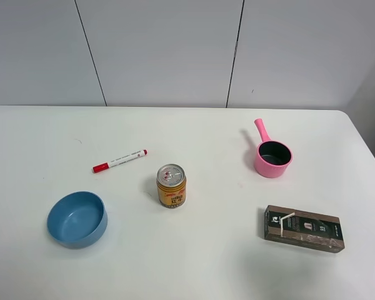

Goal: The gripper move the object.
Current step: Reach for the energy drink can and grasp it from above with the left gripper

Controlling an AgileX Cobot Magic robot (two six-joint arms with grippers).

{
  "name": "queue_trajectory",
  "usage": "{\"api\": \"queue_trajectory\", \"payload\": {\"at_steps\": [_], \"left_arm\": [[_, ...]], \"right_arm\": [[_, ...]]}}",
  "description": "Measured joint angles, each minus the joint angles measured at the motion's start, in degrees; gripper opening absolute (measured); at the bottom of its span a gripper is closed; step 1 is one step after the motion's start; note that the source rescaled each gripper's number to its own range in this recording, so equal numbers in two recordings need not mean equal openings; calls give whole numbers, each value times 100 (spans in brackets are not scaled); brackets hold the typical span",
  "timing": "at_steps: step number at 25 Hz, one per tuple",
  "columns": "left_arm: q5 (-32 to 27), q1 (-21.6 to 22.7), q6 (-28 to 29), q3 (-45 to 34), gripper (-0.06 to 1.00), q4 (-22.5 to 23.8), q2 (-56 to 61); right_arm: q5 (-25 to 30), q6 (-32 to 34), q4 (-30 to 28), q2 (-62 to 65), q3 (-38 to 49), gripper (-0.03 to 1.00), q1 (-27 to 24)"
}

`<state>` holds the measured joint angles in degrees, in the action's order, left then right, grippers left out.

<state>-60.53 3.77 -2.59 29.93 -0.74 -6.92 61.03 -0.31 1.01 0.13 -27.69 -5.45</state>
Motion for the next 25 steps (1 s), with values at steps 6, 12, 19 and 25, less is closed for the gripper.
{"api": "queue_trajectory", "payload": {"at_steps": [6,12,19,25], "left_arm": [[69,0,-46,783,100,-343,-1330],[141,0,-570,1551,100,-557,-2501],[151,-12,-954,2101,100,-711,-3615],[157,-238,-1296,2587,100,-741,-4501]], "right_arm": [[0,0,0,0,0,100,0],[0,0,0,0,0,100,0],[0,0,0,0,0,100,0],[0,0,0,0,0,100,0]]}}
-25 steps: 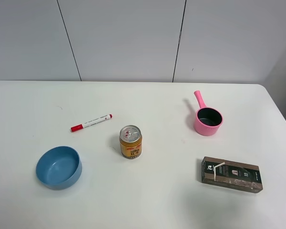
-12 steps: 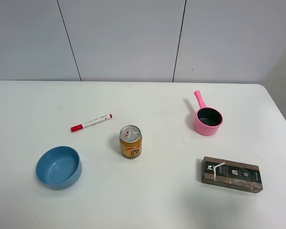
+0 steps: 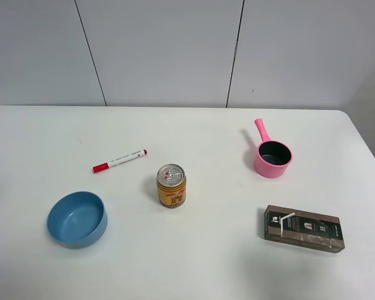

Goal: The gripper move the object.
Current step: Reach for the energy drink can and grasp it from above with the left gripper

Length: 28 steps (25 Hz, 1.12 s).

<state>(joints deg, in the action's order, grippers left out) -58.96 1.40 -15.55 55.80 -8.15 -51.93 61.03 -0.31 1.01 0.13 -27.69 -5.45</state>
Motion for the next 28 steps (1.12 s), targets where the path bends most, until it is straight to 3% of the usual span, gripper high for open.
{"api": "queue_trajectory", "payload": {"at_steps": [4,14,18,23,28], "left_arm": [[20,-628,-38,406,100,-2,-633],[56,-2908,396,1412,100,-14,-2301],[144,-3600,530,1743,100,-39,-2850],[483,-4045,566,1775,100,-54,-3423],[795,-4116,566,1775,100,-35,-4011]], "right_arm": [[0,0,0,0,0,100,0],[0,0,0,0,0,100,0],[0,0,0,0,0,100,0],[0,0,0,0,0,100,0],[0,0,0,0,0,100,0]]}}
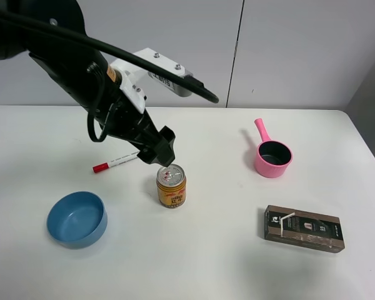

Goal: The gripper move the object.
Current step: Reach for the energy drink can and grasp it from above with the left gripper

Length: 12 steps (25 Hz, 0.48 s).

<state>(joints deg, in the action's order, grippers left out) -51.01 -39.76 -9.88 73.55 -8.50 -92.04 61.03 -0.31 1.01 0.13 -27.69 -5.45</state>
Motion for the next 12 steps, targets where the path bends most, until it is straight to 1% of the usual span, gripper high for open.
{"api": "queue_trajectory", "payload": {"at_steps": [4,8,12], "left_arm": [[288,0,0,0,100,161,-349],[589,-108,-5,0,100,434,-596],[743,-282,-5,0,100,464,-759]], "right_arm": [[0,0,0,0,0,100,0],[0,0,0,0,0,100,0],[0,0,0,0,0,100,0]]}}
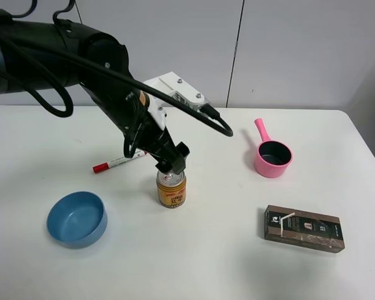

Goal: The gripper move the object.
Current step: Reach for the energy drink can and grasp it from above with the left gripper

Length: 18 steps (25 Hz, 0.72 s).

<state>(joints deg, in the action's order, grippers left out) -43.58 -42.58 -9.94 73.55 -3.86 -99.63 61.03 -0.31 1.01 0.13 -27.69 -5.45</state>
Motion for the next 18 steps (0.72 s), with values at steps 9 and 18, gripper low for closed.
{"api": "queue_trajectory", "payload": {"at_steps": [9,18], "left_arm": [[177,-117,0,0,100,-7,-574],[489,-117,0,4,100,-12,-898]], "right_arm": [[0,0,0,0,0,100,0],[0,0,0,0,0,100,0]]}}
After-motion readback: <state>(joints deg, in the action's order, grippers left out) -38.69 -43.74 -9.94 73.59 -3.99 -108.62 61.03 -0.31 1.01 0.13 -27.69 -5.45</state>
